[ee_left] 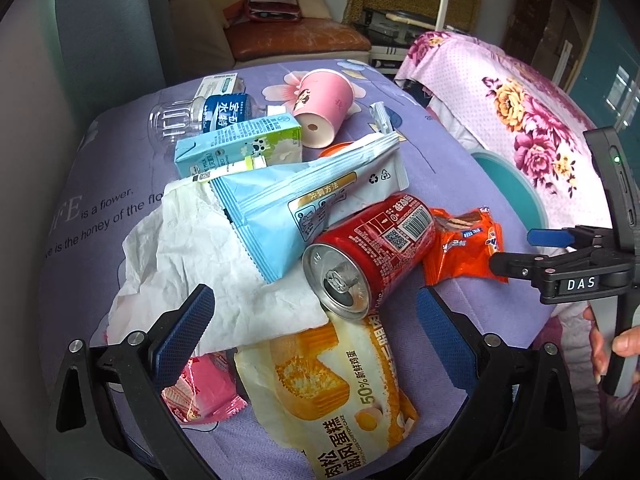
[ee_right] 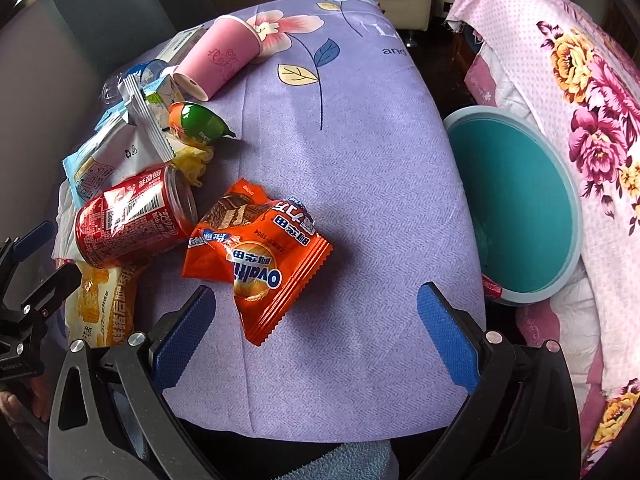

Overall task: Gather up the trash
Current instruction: 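Reach the right gripper to the orange Ovaltine snack pack and close, then lift the orange pack with the right gripper while the left gripper grasps a red can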

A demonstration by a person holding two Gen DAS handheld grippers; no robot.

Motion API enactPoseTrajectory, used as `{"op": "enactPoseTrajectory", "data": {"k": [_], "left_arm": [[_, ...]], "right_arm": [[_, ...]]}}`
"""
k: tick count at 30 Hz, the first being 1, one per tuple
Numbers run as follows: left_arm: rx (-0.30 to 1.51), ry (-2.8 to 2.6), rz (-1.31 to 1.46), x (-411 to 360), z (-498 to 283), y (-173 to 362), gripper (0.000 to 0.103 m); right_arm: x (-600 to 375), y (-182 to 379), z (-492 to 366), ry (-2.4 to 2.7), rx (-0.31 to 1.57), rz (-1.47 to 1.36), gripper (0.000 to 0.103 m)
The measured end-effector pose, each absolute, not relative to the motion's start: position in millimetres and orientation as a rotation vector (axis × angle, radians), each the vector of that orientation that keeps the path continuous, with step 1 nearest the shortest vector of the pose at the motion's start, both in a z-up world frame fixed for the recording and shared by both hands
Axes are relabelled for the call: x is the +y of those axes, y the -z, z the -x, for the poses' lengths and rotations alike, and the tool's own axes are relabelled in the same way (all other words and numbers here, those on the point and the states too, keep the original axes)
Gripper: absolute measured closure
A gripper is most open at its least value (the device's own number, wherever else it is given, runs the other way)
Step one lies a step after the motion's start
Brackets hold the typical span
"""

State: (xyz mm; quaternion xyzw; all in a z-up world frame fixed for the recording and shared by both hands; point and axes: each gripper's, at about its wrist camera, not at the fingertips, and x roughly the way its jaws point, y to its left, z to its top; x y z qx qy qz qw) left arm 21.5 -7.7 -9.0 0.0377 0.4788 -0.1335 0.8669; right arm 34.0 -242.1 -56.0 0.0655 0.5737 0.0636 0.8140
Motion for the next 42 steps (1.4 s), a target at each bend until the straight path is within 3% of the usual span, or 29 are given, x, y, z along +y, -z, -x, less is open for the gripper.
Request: {"op": "enactPoseTrajectory", "data": {"k": [7,8,10,11,12,27,29,32,42], "left_arm": [[1.036,0.296,-0.046,0.4,-29.3,12.5,0.003],[1.041,0.300,-0.049,0.1,-30.1,12.6,0.003],[1.049,0.312,-0.066,-3.8,-31.4,12.6,0.003],[1.051,0.319,-0.080,-6.6,-31.4,12.1,0.003],[1.053,0.328,-0.096,-10.1,-31.8,12.0,0.003],[1.035,0.410,-0.612,-95.4,-40.2,21.1,0.009],[1.059,0.420,-0.629,-101.5,-47.1,29.1,0.014],[1.100,0.417,-0.631,-108.1,-52.7,40.0,0.033],[1.160,0.453,-0.460,-116.3,-53.2,40.4,0.034]], "right_arm": [[-245.2,70.8,-46.7,-0.196,1.227,-0.248,0.006],[-244.5,71.9,-47.4,-0.206,1.221,-0.254,0.011],[-243.0,68.7,-45.1,-0.223,1.192,-0.243,0.036],[-244.3,68.9,-45.1,-0.255,1.199,-0.274,0.070],[-246.3,70.6,-45.4,-0.272,1.213,-0.312,0.076],[-282.6,37.4,-22.1,-0.207,1.110,-0.333,0.076],[-289.1,36.3,-20.1,-0.197,1.103,-0.343,0.076],[-296.9,37.1,-15.4,-0.180,1.093,-0.356,0.076],[-318.4,39.0,-10.3,-0.165,1.055,-0.397,0.076]]}}
